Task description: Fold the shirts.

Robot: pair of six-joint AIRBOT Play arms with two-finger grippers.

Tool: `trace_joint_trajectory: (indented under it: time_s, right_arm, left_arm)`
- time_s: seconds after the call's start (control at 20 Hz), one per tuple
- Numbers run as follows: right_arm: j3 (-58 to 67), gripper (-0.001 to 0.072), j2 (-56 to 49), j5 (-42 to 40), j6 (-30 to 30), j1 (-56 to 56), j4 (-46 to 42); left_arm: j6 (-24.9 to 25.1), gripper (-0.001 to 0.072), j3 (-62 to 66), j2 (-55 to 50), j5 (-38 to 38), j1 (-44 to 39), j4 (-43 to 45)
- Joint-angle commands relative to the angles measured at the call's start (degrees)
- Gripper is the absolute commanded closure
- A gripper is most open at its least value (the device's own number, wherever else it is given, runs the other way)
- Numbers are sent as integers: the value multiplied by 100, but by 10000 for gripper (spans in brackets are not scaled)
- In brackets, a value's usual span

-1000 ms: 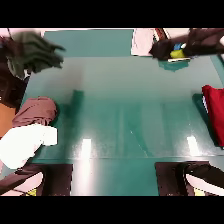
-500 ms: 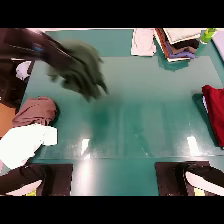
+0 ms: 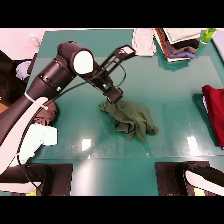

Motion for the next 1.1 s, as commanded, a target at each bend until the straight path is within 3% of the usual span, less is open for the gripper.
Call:
trace_joint_trajectory:
  time_s: [0.0,0.2,0.45,0.9,0.95,1.0,1.05]
  right_arm:
    - [9,696,-4,79,0,-13,-2]
    - [-562,696,160,-20,0,-13,-2]
    - [-1692,696,575,-645,2,-13,2]
    - [-2398,696,927,-1025,4,-7,48]
    - [-2398,696,929,-1010,4,9,48]
    - [-2400,696,927,-964,4,35,46]
    - [-2404,696,927,-857,2,66,42]
  left_arm:
    - [-396,168,-551,-83,-168,507,-426]
    - [-573,168,-2061,-76,422,643,-673]
    - [-492,168,-3226,-96,1368,535,-2302]
    - [-627,171,-3488,-356,2529,-243,-2446]
    - [-723,284,-3488,-363,2583,-243,-2387]
    - [-664,593,-3469,-363,2608,-223,-2350]
    - [-610,683,-3416,-363,2599,-184,-2332]
